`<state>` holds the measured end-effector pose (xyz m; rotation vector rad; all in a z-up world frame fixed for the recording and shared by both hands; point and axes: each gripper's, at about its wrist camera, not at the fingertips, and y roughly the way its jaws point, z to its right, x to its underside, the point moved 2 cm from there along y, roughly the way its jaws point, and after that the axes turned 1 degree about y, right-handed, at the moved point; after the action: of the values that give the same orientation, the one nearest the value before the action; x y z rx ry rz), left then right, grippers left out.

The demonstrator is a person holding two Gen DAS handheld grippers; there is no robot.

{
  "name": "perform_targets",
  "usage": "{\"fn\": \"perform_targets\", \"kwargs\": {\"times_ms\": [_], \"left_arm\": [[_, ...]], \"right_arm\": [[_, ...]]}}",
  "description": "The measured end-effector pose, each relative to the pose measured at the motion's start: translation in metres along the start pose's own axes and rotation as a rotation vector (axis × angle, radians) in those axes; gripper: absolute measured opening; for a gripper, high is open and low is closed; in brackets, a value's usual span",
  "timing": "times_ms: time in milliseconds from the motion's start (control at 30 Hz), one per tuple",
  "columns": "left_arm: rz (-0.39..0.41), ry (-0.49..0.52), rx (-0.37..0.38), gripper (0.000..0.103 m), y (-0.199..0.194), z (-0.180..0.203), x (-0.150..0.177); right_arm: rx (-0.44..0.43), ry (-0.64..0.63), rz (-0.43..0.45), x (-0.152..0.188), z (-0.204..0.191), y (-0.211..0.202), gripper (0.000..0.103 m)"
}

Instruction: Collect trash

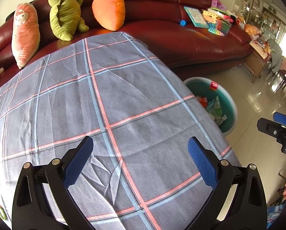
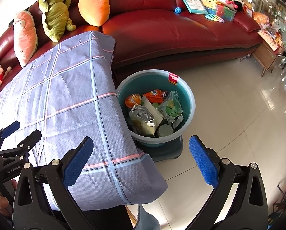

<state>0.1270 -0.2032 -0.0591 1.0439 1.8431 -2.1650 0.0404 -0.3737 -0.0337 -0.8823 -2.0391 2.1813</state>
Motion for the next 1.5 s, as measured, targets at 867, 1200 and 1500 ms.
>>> {"fn": "perform_targets", "kwargs": {"times_ms": [867,1200,1500], "left_arm": [[-0.009,-0.009,-0.024,0.099,0.009,-0.009,0.007],[-0.025,-0.026,-0.019,0.099,0.015,-0.02,0.012],[-0.029,-0.026,-0.01,0.099,0.018,-0.028,0.012]], "right_arm": [[-0.008,0.008,-0.033,0.004,-0.006,0.018,0.096],[0.0,0.002,-0.053,0.005,-0.016,0.026,0.096],[0.017,0.009,-0.06,0.004,-0.021,0.028,0.096]]}}
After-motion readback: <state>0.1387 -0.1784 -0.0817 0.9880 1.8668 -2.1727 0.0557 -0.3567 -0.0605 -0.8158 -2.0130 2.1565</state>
